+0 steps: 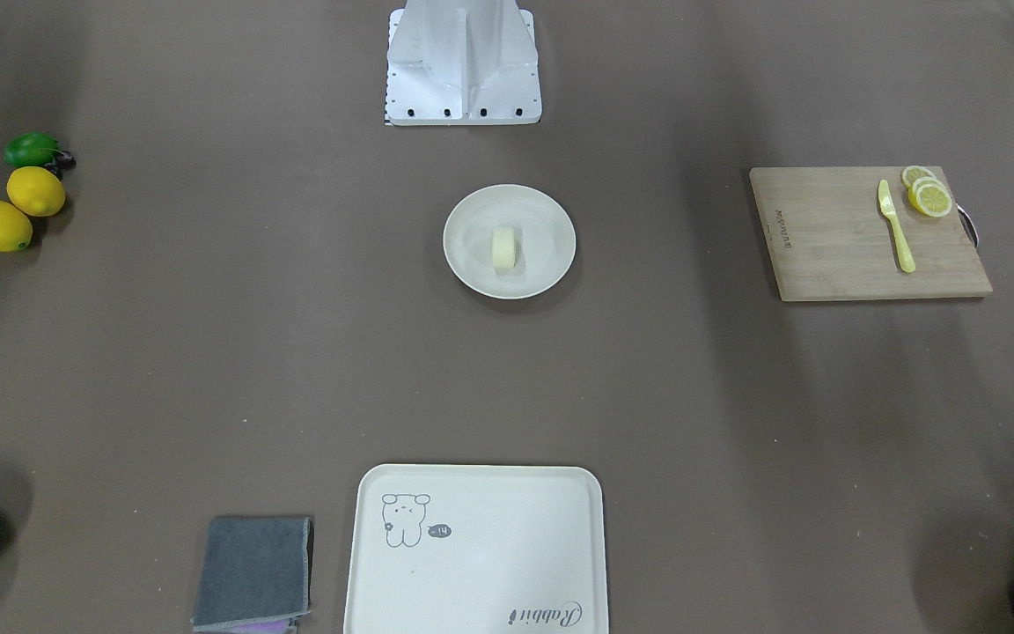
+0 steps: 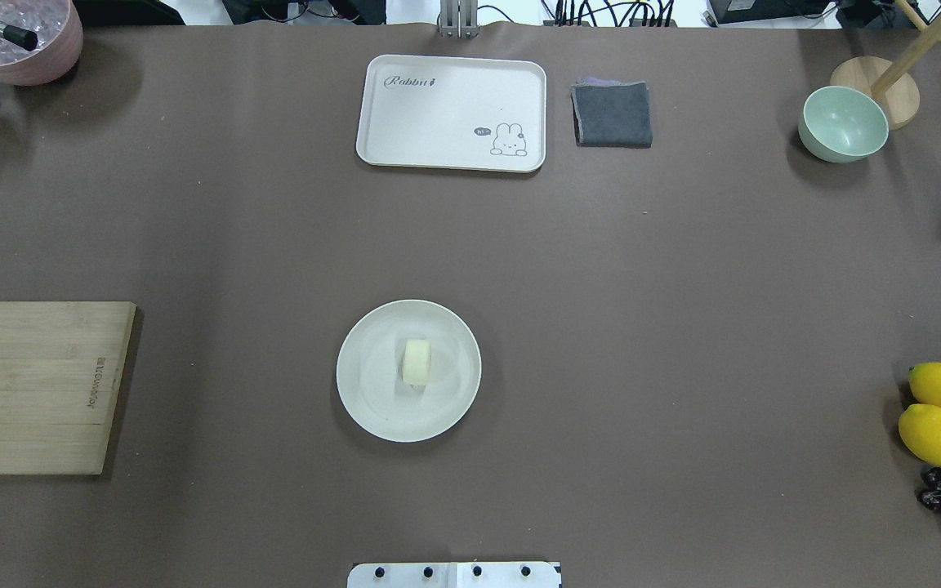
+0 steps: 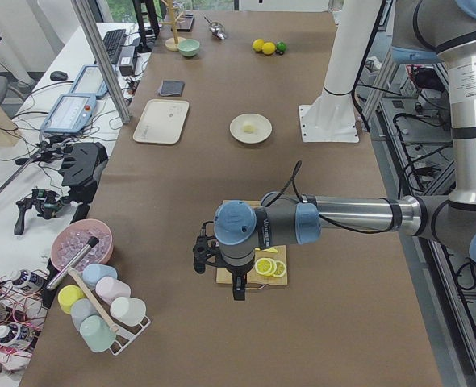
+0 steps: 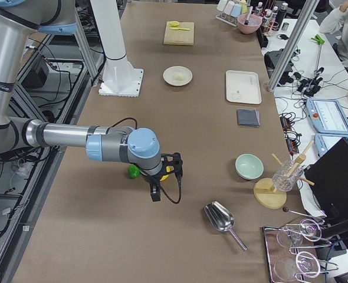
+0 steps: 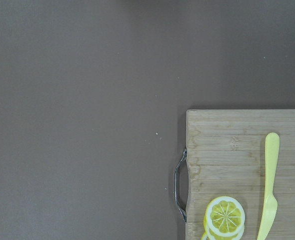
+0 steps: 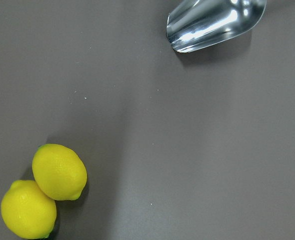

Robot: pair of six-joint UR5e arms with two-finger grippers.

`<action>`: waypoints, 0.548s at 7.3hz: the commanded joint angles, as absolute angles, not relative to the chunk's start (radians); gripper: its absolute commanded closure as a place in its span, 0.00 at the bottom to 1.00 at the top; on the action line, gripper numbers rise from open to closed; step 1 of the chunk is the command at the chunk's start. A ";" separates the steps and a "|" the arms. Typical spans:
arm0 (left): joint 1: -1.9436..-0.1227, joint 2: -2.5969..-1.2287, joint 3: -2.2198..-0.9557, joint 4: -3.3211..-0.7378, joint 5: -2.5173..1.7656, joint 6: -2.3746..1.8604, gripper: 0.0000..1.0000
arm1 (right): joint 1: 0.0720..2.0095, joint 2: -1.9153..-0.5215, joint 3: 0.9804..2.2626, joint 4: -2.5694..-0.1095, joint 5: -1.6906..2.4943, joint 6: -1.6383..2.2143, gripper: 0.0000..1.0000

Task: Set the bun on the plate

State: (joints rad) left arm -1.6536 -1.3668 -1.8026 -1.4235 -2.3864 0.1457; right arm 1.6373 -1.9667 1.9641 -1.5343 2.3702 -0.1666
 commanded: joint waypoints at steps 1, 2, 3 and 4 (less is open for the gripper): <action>-1.654 -1.367 -1.804 -1.424 -2.387 0.146 0.03 | 1.631 -1.953 1.968 -1.536 2.368 -0.098 0.00; -1.654 -1.367 -1.804 -1.424 -2.387 0.146 0.03 | 1.628 -1.944 1.968 -1.537 2.368 -0.081 0.00; -1.654 -1.367 -1.802 -1.424 -2.387 0.146 0.03 | 1.614 -1.937 1.968 -1.536 2.367 -0.045 0.00; -1.654 -1.365 -1.802 -1.424 -2.385 0.146 0.03 | 1.606 -1.930 1.968 -1.537 2.367 -0.038 0.00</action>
